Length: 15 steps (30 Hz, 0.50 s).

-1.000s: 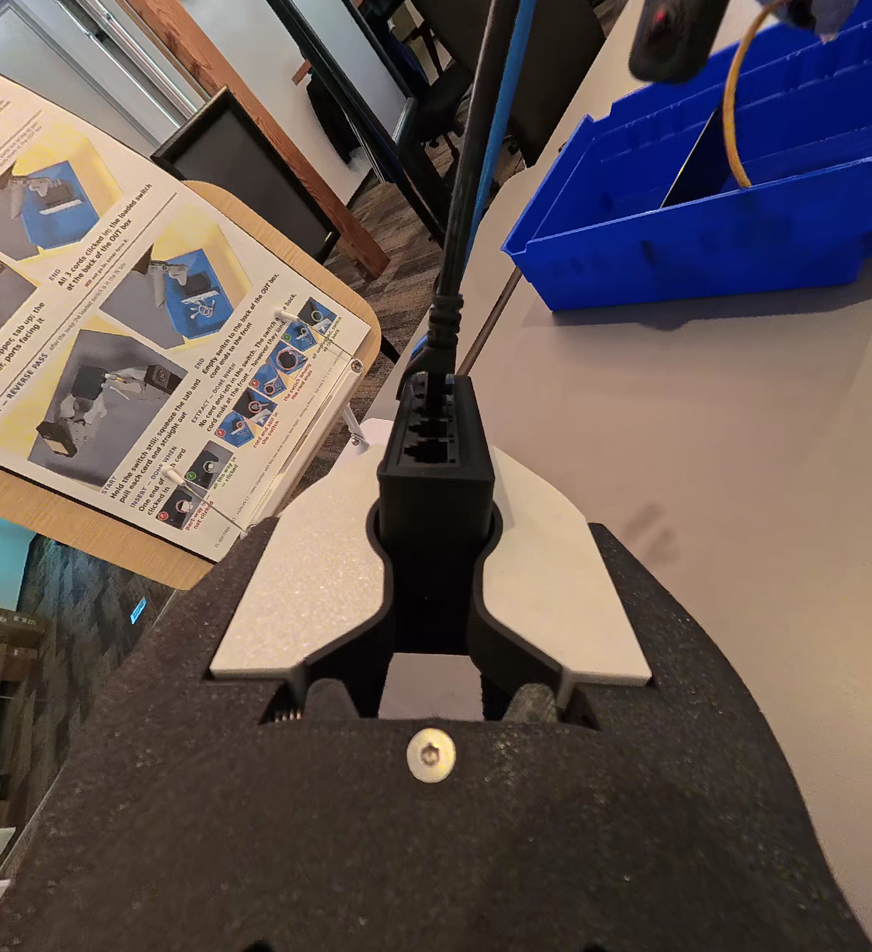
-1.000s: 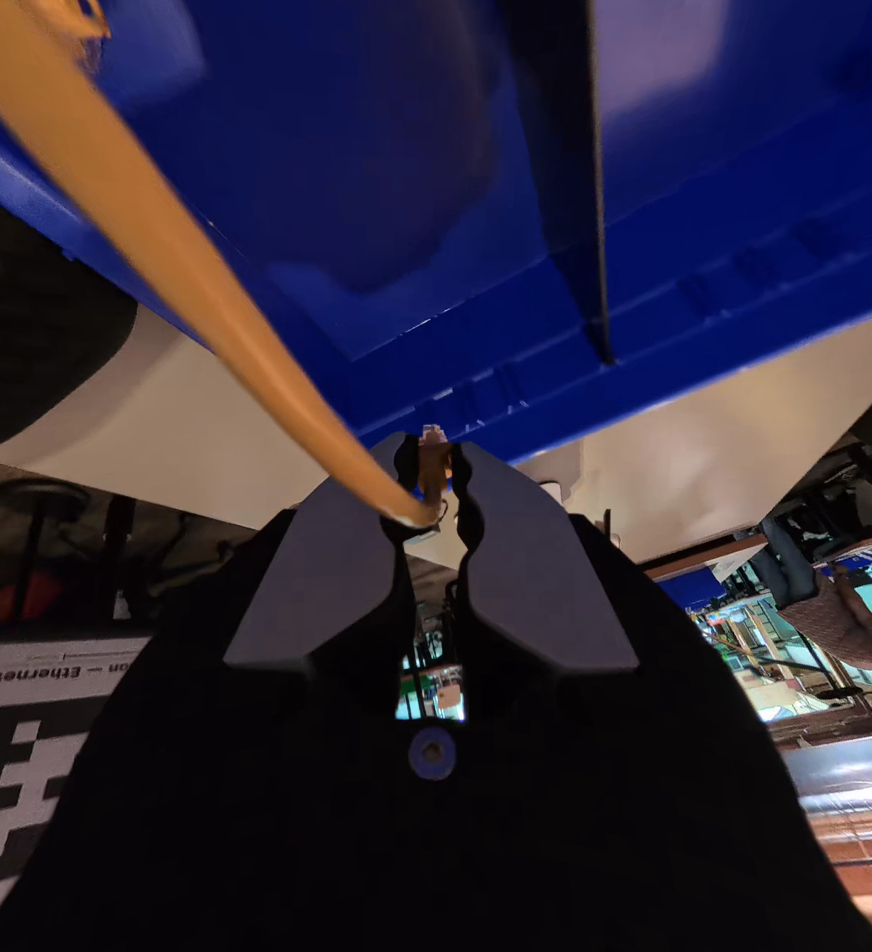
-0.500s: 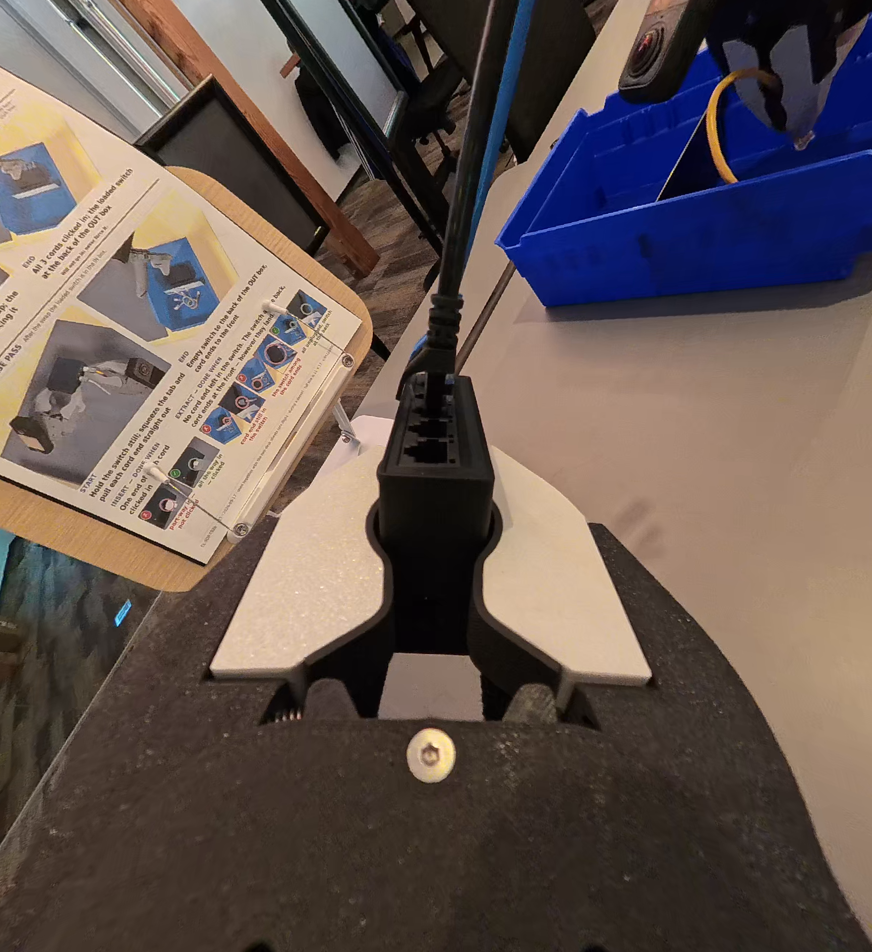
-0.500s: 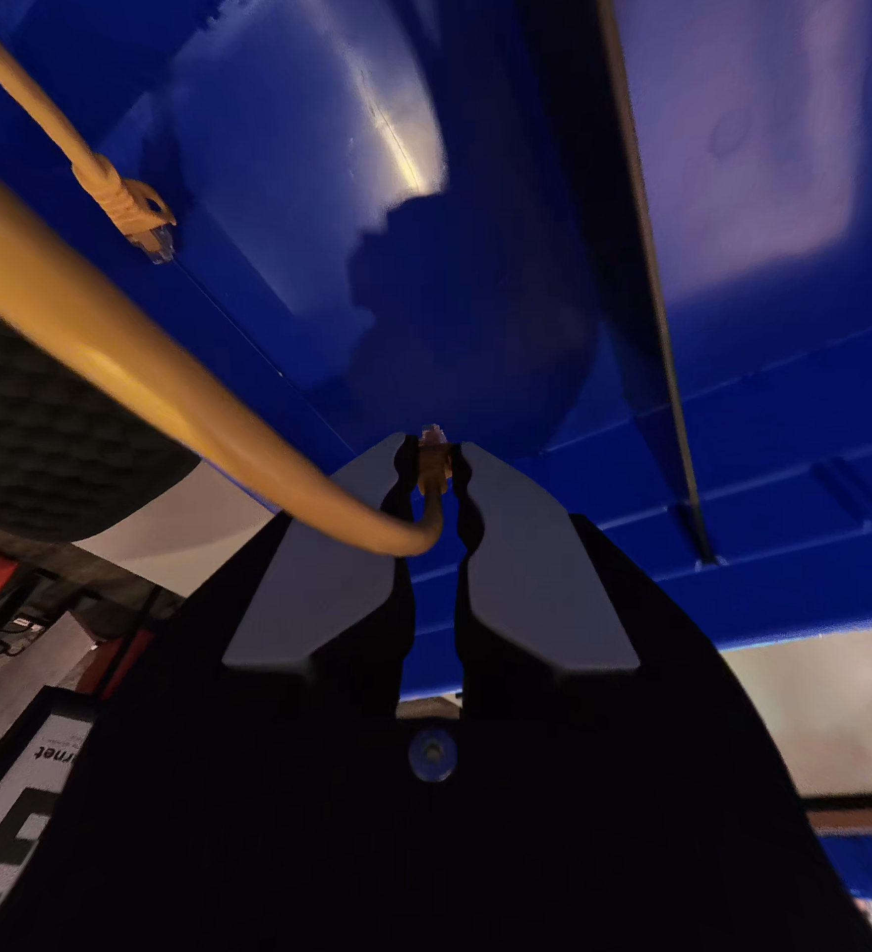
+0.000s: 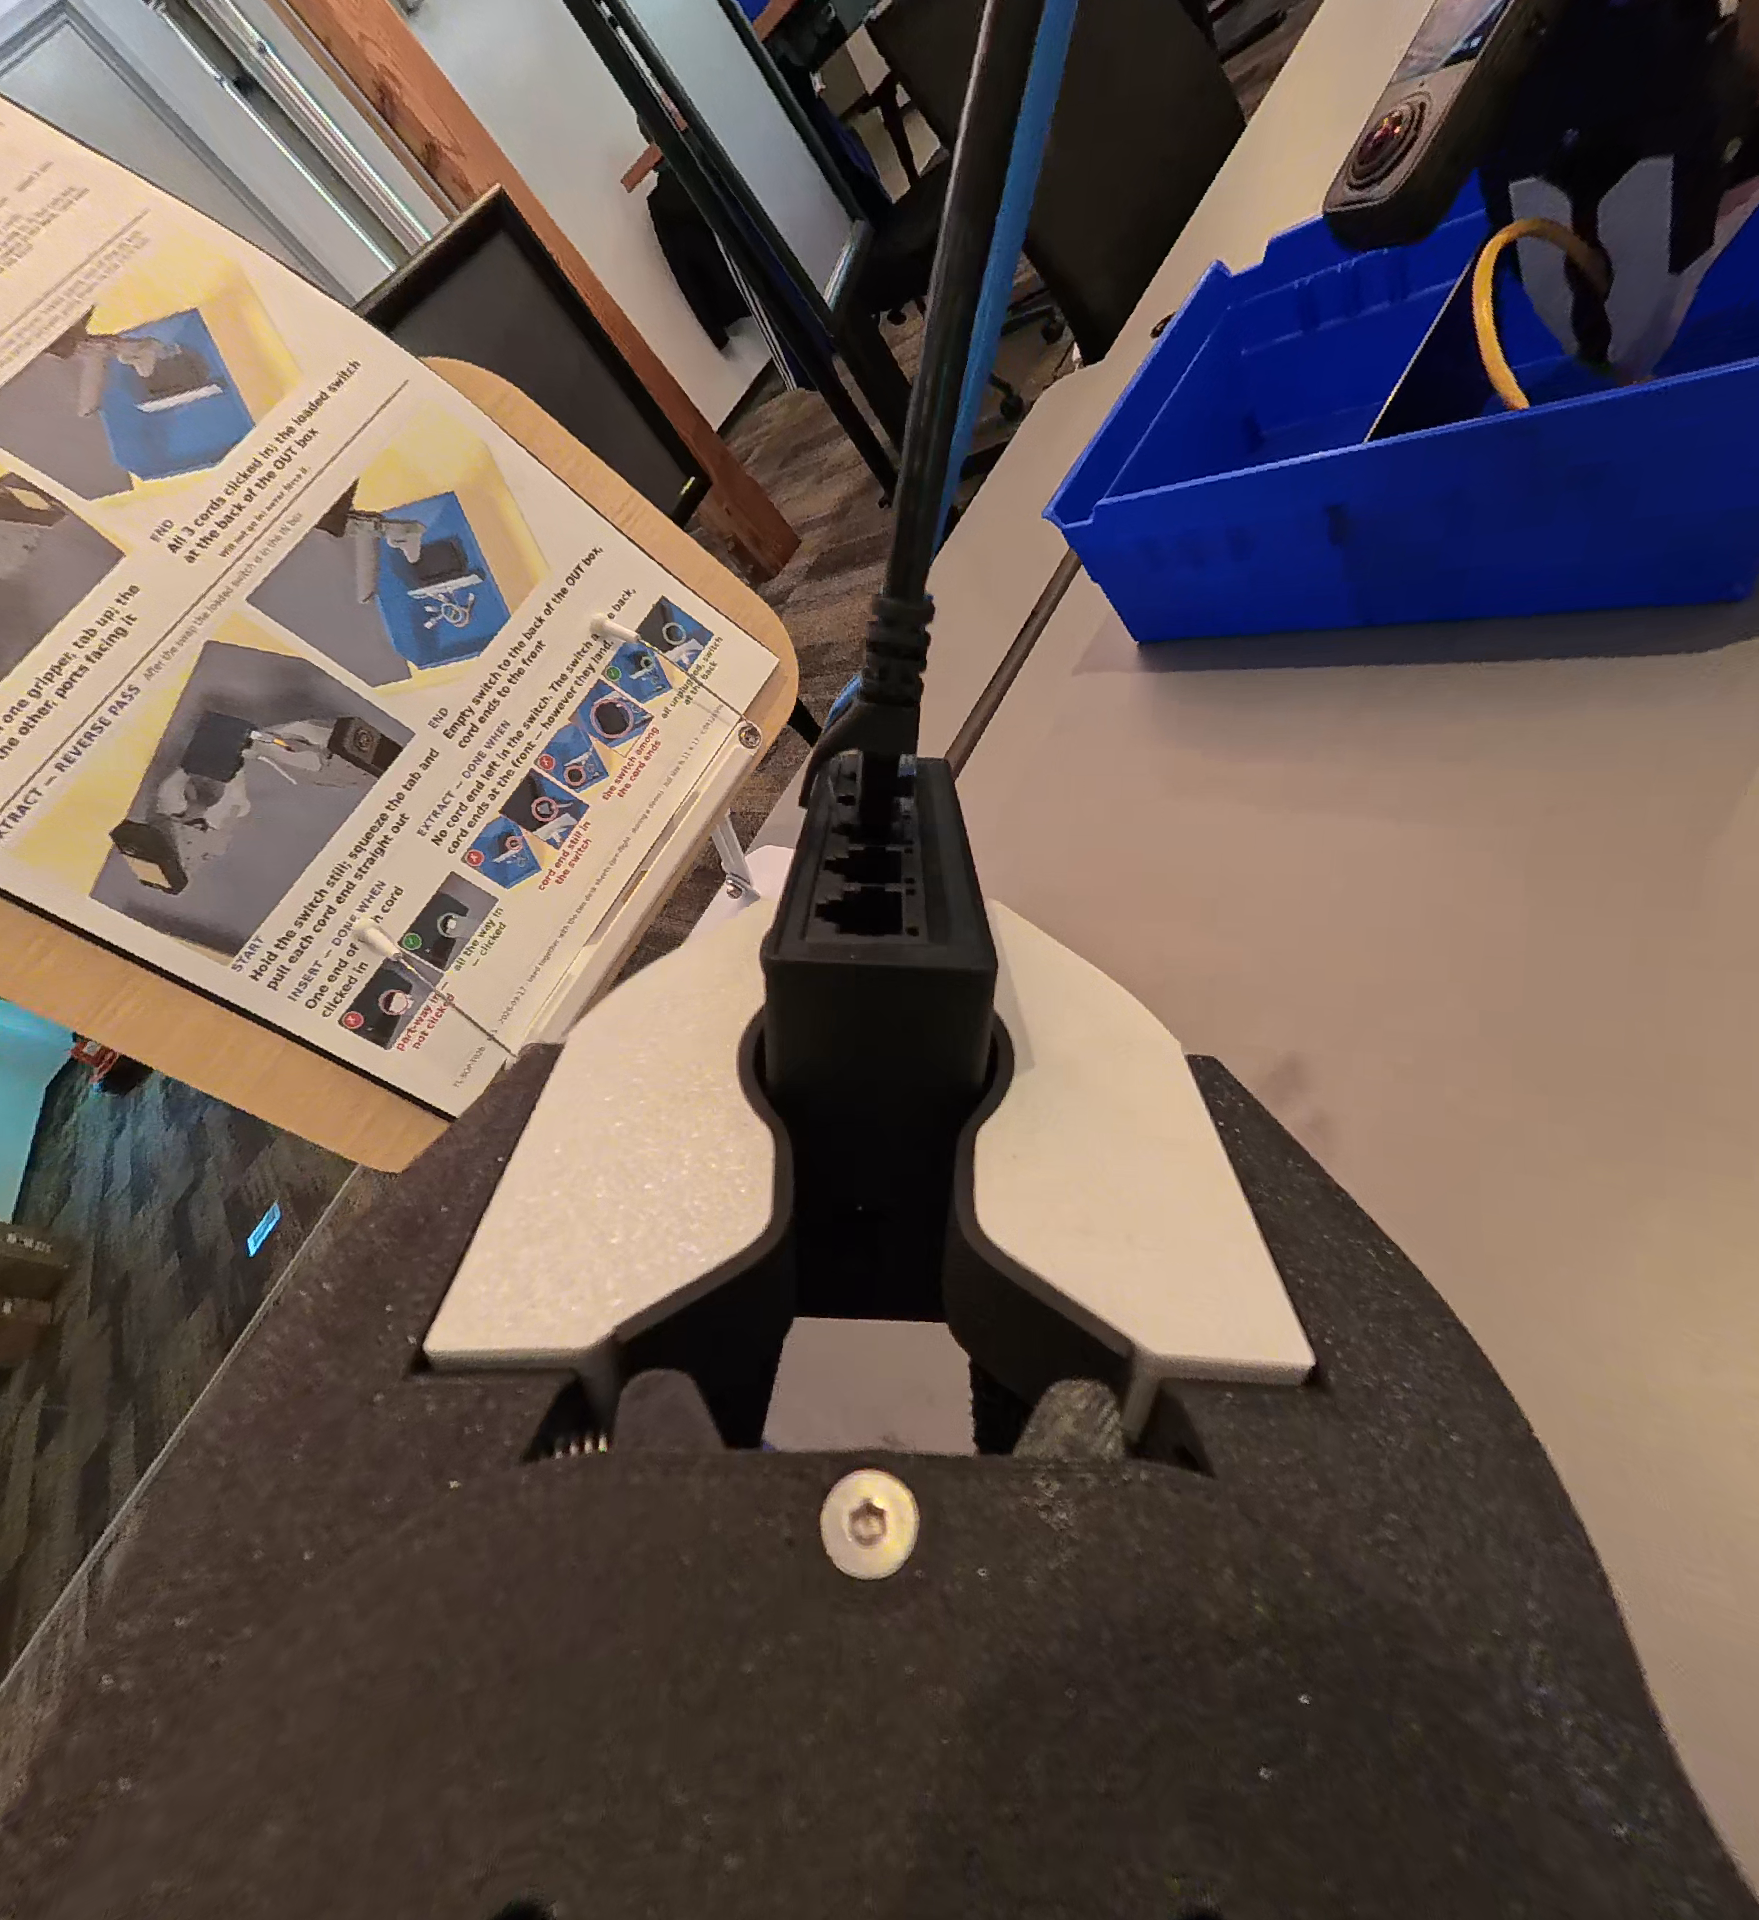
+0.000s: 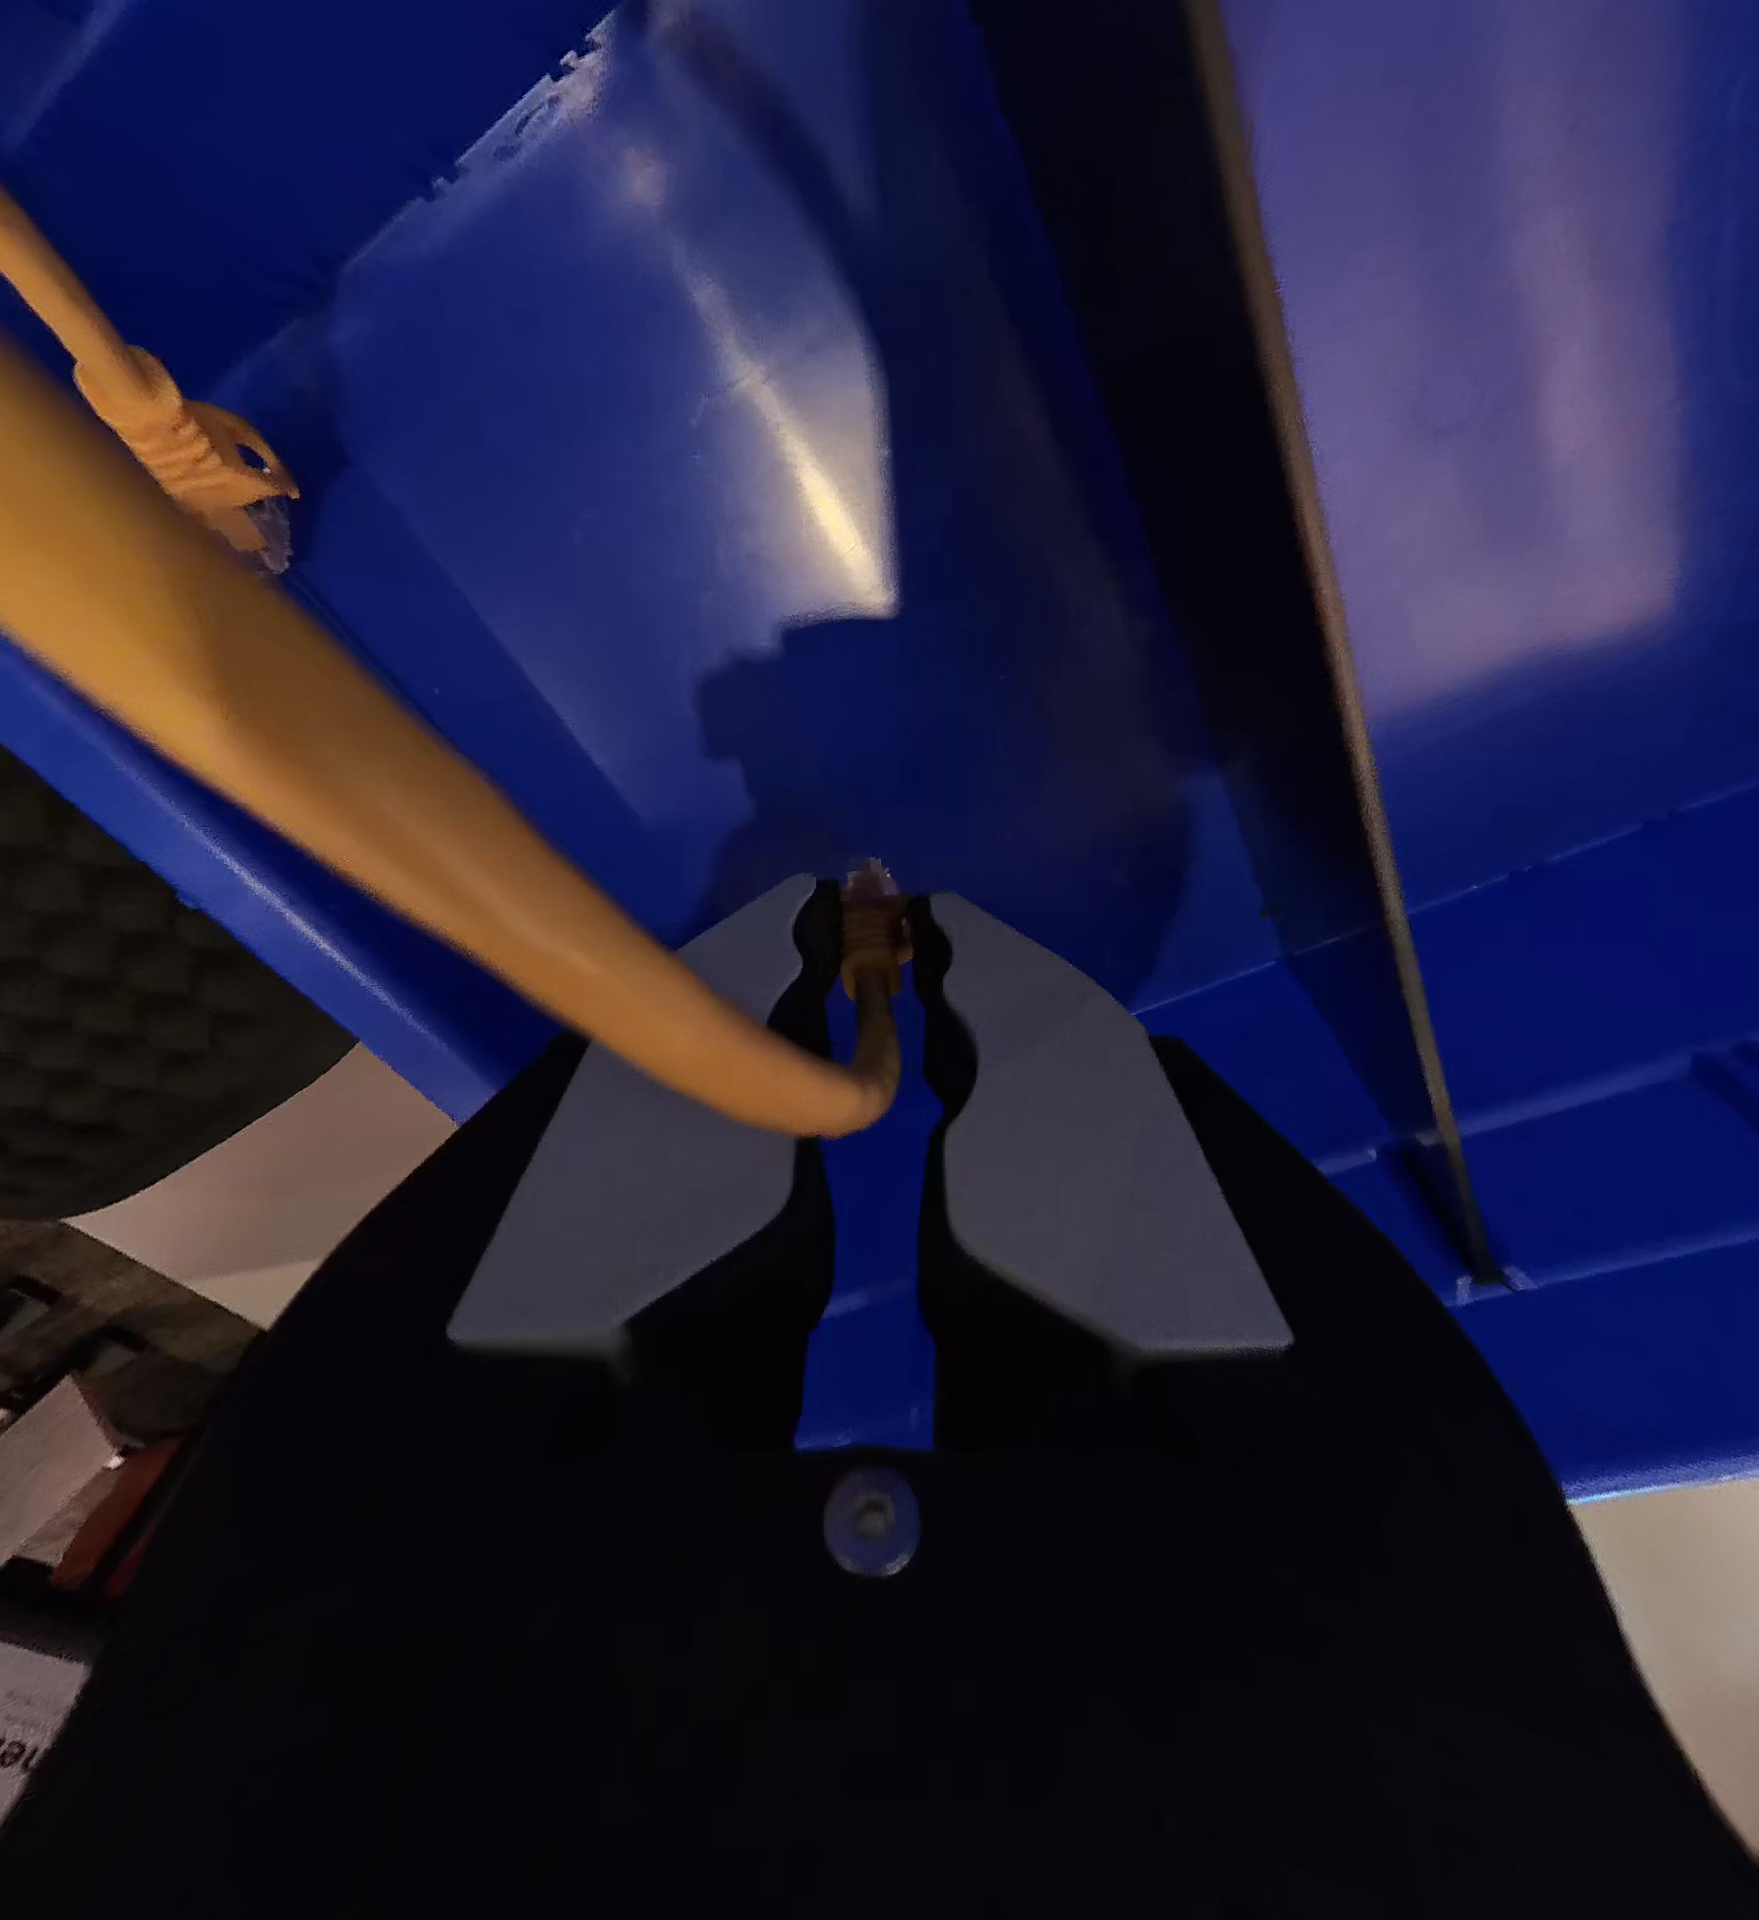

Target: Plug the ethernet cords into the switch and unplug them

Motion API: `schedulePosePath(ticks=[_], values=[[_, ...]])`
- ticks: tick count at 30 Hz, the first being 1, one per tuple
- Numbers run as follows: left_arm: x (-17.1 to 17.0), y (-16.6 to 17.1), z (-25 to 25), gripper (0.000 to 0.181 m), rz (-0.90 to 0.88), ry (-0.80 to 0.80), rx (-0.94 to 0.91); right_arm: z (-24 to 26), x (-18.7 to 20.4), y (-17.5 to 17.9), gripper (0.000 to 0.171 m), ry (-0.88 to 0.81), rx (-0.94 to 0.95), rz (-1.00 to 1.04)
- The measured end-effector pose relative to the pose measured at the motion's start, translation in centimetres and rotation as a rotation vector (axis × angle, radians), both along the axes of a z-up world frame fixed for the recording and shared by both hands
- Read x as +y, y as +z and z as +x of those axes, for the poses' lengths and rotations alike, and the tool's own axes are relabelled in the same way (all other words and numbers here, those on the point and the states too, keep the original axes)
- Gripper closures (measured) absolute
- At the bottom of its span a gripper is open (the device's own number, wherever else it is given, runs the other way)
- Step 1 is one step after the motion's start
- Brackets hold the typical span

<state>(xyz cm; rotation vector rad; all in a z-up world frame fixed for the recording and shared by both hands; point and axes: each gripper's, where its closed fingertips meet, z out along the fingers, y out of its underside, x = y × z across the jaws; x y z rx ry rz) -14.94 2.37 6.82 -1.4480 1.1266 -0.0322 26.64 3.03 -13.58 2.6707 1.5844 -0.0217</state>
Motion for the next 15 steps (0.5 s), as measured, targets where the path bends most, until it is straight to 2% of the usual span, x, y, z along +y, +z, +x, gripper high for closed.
schedulePosePath(ticks=[3, 8, 15], values=[[-0.1, 0.1, 0.1, 0.152, 0.004, -0.003, 0.000, 0.2, 0.2, -0.1, 0.157, -0.024, 0.010, 0.019], [-0.2, 0.2, 0.0, 0.152, 0.004, -0.002, -0.001, 0.7, 0.9, 0.5, 0.140, 0.011, 0.008, 0.109], [-0.3, 0.6, -0.2, 0.152, 0.010, -0.003, -0.012, 0.8, 2.6, 5.0, 0.130, 0.038, 0.067, 0.300]])
